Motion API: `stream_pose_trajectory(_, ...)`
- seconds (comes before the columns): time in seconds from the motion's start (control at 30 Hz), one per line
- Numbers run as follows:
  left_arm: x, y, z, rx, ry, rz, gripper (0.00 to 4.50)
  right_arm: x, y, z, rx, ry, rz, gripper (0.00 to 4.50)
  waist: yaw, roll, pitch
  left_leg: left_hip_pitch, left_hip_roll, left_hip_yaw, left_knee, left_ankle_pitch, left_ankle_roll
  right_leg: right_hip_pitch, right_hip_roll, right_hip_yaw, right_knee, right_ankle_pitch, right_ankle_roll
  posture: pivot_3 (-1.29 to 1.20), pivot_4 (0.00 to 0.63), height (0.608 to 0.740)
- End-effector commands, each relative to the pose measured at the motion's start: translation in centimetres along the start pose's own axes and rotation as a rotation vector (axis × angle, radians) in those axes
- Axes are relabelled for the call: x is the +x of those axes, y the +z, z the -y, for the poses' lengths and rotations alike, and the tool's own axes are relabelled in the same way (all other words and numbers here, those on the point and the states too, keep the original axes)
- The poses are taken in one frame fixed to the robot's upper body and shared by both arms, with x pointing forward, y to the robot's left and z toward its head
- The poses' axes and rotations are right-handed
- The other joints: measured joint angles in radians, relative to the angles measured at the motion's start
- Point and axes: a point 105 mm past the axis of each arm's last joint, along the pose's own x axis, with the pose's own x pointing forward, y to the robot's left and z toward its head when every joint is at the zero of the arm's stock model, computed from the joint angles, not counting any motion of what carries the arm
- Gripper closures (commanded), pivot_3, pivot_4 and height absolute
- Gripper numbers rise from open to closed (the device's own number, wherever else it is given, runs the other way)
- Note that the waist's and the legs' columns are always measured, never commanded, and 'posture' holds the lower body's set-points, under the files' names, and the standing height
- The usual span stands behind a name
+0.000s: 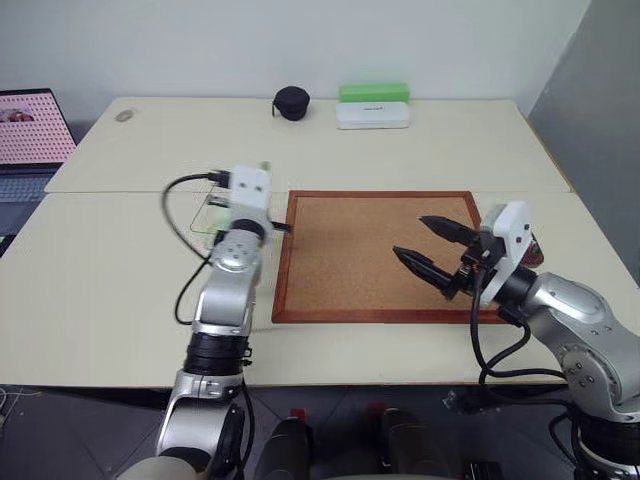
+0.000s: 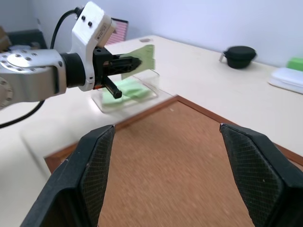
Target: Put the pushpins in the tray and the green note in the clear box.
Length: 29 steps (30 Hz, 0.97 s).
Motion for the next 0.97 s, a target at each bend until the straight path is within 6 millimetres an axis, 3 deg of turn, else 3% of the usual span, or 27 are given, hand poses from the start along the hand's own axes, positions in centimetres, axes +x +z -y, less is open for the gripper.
stream_pose_trajectory(0.03,0.3,-1.2,-2.2,-0.055,0.116,-0.053,4.3,0.7,1.3,-0.6,-0.027,0.026,0.039,0.71,0.007,0.0,0.0,0.0,0.0,0.0,0.0,0.0,0.0,0.0,-0.001,0.0,0.0,0.0,0.0,0.0,0.15,0.74)
stream_pose_trajectory(0.13,0.6,-1.3,-1.8,-0.059,0.077,-0.046,3.92,0.9,1.4,-0.5,-0.028,0.023,0.04,0.71,0.017,0.0,0.0,-0.001,0.0,0.0,0.001,0.0,0.0,0.0,-0.001,-0.001,-0.001,0.003,-0.004,0.0,0.15,0.74)
stream_pose_trajectory(0.27,0.8,-1.8,-1.7,-0.06,0.067,-0.053,3.07,0.9,1.4,-0.4,-0.03,0.019,0.034,0.71,0.019,-0.001,0.0,-0.002,0.0,0.0,0.001,0.0,0.0,0.0,-0.001,-0.001,-0.001,0.003,-0.005,0.0,0.15,0.74)
stream_pose_trajectory(0.43,1.0,-1.1,-1.4,-0.057,0.038,-0.02,2.23,0.8,1.3,0.0,-0.033,0.001,0.029,0.71,0.019,-0.001,0.0,-0.002,0.0,0.0,0.001,0.0,0.0,-0.001,0.0,-0.001,-0.001,0.003,-0.005,0.0,0.15,0.74)
stream_pose_trajectory(0.57,0.3,1.2,1.6,-0.014,-0.131,0.1,1.44,0.4,0.3,1.0,-0.048,-0.084,0.0,0.71,0.019,-0.001,0.0,-0.002,0.0,0.0,0.001,0.0,0.0,-0.001,0.0,-0.001,0.0,0.003,-0.005,0.0,0.15,0.74)
stream_pose_trajectory(0.67,-1.7,2.1,5.2,-0.067,-0.328,0.152,0.8,0.1,-1.5,2.7,-0.08,-0.25,-0.065,0.71,0.02,-0.001,0.0,-0.002,0.0,0.0,0.001,0.0,0.0,-0.001,-0.001,-0.001,-0.001,0.003,-0.005,0.0,0.15,0.74)
stream_pose_trajectory(0.73,-3.7,1.9,7.3,-0.099,-0.439,0.162,0.8,-0.8,-3.2,4.9,-0.116,-0.458,-0.125,0.71,0.02,-0.001,-0.001,-0.002,0.0,0.001,0.001,0.0,0.0,-0.001,-0.001,0.0,-0.001,0.003,-0.005,0.0,0.15,0.74)
stream_pose_trajectory(0.8,-5.0,1.1,8.1,-0.117,-0.474,0.142,0.8,-1.6,-4.4,6.0,-0.11,-0.598,-0.149,0.71,0.02,-0.001,-0.001,-0.002,0.0,0.001,0.001,0.001,-0.002,-0.001,-0.001,0.0,0.0,0.003,-0.005,0.0,0.15,0.74)
stream_pose_trajectory(0.97,-6.4,-1.8,8.0,-0.187,-0.447,0.042,0.8,-2.4,-6.6,6.2,-0.101,-0.742,-0.18,0.71,0.014,-0.001,-0.001,-0.001,0.001,0.001,0.001,0.0,-0.001,-0.002,0.001,0.001,0.001,0.003,-0.005,0.0,0.15,0.74)
